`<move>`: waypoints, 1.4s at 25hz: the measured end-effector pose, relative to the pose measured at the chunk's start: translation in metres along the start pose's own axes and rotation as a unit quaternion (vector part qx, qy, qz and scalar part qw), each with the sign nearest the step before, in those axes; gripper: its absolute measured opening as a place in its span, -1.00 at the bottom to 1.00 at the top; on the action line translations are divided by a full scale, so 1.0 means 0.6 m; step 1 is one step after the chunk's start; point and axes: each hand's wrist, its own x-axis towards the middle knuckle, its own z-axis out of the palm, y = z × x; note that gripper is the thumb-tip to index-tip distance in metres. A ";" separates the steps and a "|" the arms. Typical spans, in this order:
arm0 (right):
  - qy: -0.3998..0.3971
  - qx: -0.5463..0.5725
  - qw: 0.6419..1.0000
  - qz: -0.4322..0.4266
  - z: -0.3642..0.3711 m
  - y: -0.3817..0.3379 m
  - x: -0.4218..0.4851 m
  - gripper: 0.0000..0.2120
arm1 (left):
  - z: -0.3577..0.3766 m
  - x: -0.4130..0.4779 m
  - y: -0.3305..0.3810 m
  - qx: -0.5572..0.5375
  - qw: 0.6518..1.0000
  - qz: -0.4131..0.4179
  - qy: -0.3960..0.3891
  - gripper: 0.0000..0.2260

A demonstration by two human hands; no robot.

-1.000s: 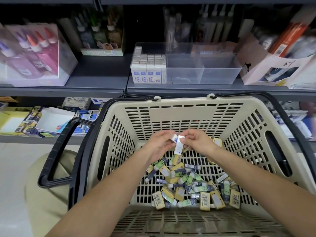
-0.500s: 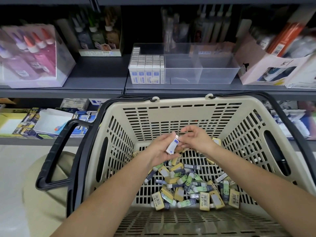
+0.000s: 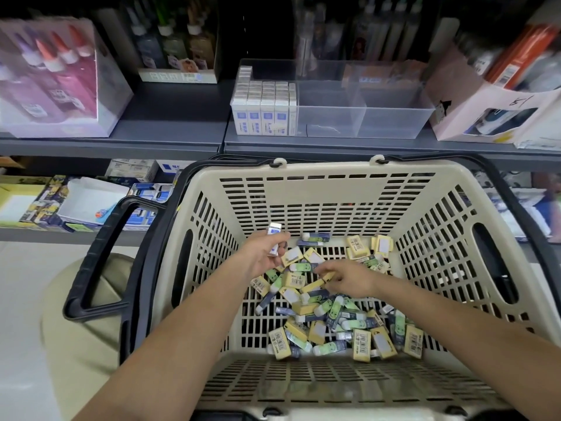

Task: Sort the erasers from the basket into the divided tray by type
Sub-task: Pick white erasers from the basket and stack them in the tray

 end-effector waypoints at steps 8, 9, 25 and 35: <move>-0.029 -0.374 0.926 -0.033 0.074 -0.001 -0.032 0.13 | 0.004 -0.001 -0.009 0.072 0.997 -0.013 0.006 -0.91; -0.007 -0.406 0.913 -0.043 0.088 0.001 -0.030 0.13 | 0.004 -0.001 -0.010 0.078 0.997 -0.012 0.004 -0.91; -0.157 -0.295 0.929 0.157 0.007 0.019 -0.071 -0.47 | 0.012 0.002 -0.012 0.112 0.994 -0.003 -0.004 -0.93; 0.021 -0.097 0.991 0.094 -0.030 -0.006 -0.060 -0.83 | 0.012 -0.005 -0.010 0.120 0.993 0.006 -0.015 -0.92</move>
